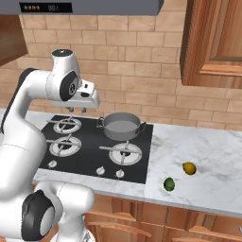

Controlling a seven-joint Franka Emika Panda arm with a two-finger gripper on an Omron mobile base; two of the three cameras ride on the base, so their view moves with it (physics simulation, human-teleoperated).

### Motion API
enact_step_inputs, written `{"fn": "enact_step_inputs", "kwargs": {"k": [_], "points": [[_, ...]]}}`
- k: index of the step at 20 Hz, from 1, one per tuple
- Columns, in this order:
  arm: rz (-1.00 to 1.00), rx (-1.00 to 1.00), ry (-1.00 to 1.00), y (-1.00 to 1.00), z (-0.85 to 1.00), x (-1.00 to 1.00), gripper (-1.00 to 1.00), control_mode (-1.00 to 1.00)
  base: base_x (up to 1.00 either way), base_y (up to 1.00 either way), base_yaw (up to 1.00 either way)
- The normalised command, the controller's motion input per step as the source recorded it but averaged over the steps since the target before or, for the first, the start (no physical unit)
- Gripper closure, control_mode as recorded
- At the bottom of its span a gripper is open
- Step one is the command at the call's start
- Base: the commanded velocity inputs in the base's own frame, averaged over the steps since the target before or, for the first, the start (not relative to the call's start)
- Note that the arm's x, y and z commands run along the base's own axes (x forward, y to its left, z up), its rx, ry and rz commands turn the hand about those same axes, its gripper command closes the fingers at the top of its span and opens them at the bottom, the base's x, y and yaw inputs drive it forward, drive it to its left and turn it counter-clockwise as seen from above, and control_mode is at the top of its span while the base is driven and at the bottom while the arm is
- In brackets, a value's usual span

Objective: Put the avocado and lemon in the pot. Retrieve the spatula and lightly stir the vegetables in the pot.

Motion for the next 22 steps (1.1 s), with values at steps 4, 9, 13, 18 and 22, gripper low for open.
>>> {"fn": "enact_step_inputs", "kwargs": {"k": [4,9,13,18,22], "points": [[0.00,0.00,-0.02,-0.06,-0.07,-0.21,-1.00,-1.00,0.00,0.00,0.00],[0.00,0.01,-0.01,-0.30,-0.12,-0.39,-1.00,-1.00,0.00,0.00,0.00],[-0.06,0.00,0.00,-0.51,-0.15,-0.19,-1.00,-1.00,0.00,0.00,0.00],[-0.14,-0.01,0.00,-0.61,-0.20,-0.01,-1.00,-1.00,0.00,0.00,0.00],[-0.20,0.00,0.01,-0.73,-0.26,-0.04,-1.00,-1.00,0.00,0.00,0.00]]}}
